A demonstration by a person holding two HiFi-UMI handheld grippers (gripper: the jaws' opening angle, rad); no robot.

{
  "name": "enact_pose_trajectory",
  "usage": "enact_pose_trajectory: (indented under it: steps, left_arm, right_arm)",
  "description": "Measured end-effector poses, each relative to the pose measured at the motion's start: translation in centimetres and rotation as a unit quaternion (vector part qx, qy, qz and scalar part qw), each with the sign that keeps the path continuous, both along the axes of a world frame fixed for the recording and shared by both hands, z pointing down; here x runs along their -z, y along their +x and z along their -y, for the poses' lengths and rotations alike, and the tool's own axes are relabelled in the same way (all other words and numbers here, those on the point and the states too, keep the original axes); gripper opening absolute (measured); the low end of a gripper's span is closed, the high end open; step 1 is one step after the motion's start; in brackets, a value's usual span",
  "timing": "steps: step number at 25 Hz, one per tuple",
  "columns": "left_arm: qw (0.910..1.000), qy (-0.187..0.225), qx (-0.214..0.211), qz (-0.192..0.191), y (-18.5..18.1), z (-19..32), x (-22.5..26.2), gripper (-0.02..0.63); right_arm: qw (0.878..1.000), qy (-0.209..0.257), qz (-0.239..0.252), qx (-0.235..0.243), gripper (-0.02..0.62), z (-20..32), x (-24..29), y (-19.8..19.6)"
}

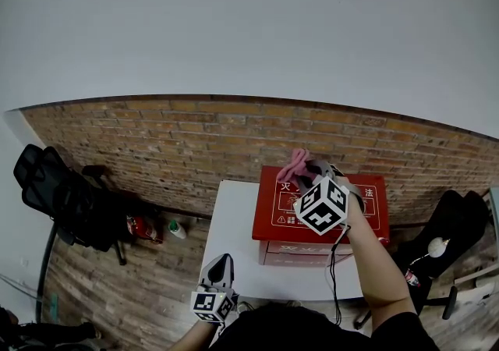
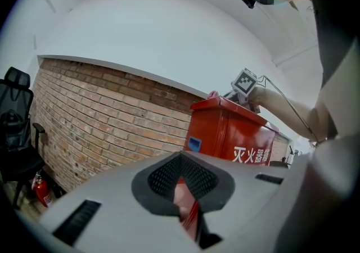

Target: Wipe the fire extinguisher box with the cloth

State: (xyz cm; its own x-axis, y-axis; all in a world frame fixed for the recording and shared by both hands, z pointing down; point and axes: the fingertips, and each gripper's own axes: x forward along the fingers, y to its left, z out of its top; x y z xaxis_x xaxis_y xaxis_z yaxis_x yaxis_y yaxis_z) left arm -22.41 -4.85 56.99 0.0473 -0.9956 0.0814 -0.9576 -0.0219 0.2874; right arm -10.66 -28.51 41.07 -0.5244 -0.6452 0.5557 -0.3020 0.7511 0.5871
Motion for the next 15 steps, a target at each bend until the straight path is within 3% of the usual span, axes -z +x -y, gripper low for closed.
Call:
enact_pose_trajectory:
  steps: [15]
  left_arm:
    - [0.9997,-0.006,-0.02,0.008,2.8,1.7,-0.1,0.017]
  right_arm:
    - [1.0,0.005,-0.006,-0.025,0.084,1.2,0.0,5.1]
